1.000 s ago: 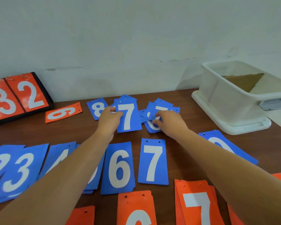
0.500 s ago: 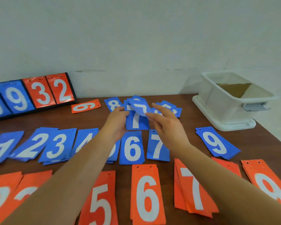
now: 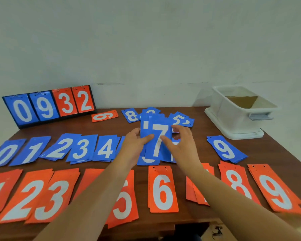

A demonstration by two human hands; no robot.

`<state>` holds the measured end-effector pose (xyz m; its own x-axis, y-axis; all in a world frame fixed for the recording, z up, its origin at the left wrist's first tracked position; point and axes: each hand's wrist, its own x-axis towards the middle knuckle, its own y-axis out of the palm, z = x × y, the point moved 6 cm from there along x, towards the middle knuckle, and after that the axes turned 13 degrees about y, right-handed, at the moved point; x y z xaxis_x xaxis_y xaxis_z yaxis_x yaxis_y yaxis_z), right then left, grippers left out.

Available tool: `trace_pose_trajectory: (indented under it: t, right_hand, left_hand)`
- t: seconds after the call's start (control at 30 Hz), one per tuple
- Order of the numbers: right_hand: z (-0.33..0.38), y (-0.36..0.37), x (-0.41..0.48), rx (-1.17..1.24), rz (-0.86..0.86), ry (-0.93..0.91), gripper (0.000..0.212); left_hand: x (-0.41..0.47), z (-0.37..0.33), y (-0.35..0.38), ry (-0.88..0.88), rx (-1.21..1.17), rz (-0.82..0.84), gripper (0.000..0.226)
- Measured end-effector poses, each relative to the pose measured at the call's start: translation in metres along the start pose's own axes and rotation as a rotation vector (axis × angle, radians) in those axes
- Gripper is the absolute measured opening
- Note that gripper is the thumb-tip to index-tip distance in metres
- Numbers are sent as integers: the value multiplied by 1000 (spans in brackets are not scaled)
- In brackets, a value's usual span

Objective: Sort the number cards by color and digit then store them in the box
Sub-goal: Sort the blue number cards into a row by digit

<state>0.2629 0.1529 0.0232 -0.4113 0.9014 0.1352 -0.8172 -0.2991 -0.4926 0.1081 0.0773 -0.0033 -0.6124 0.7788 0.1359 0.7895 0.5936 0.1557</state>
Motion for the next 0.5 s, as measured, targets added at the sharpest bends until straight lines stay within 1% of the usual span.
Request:
trace_pose_trajectory:
  t: [0.07, 0.1, 0.17, 0.2, 0.27, 0.4, 0.5]
  right_hand:
    - [-12, -2, 11, 192, 82, 243, 23]
    - [-18, -5, 14, 244, 90, 303, 24]
    - [-33, -15, 22, 307, 59, 383, 36]
    - [-37, -20, 24, 335, 43, 418, 40]
    - [-40, -24, 25, 363, 68, 449, 45]
    - [-45, -20, 33, 259, 87, 459, 45]
    - [-54, -9, 43, 226, 136, 483, 27]
  left_hand:
    - [-3, 0, 6, -18, 15, 14, 22]
    - [-4, 0, 8, -28, 21, 19, 22]
    - [-2, 3, 10, -44, 48, -2, 20]
    - [1, 6, 9, -55, 73, -21, 23]
    - [9, 17, 8, -94, 141, -47, 33]
    - [23, 38, 20, -187, 180, -19, 29]
    - [24, 38, 41, -207, 158, 32, 25]
